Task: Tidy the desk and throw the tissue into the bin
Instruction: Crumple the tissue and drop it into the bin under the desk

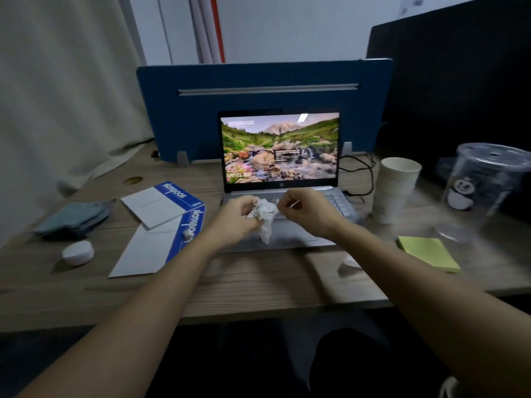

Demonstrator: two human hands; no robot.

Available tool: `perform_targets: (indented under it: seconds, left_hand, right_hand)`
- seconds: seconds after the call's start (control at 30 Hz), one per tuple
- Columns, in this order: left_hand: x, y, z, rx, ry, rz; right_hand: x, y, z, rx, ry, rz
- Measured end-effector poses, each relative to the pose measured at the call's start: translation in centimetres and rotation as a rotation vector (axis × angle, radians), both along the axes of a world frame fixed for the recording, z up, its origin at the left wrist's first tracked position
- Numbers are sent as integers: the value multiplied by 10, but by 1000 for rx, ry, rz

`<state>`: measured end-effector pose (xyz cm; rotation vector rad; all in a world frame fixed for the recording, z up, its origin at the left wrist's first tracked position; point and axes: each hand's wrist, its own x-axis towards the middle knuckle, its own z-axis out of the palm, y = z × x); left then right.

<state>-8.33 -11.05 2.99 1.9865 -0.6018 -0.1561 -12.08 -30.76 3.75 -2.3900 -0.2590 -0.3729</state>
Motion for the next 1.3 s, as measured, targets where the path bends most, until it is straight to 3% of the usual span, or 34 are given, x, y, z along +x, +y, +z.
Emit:
perform_targets:
  seconds: [0.3, 0.6, 0.8, 1.13, 1.3]
  left_hand:
    - [-31, -61, -11, 63, -51, -133]
    - [-50, -76, -20, 146, -67, -153]
    - [-54, -75, -26, 130, -62, -144]
    - [-50, -74, -17, -28, 23, -18]
    - [-51, -89, -15, -91, 46, 45]
  right_hand:
    - [-60, -79, -15, -90, 35, -146]
    - [-91, -110, -29, -185, 301, -44]
    - [-87, -109, -43, -305, 186, -101]
    - [-72, -86, -28, 195, -22, -191]
    - [-64, -64, -22, 296, -119, -239]
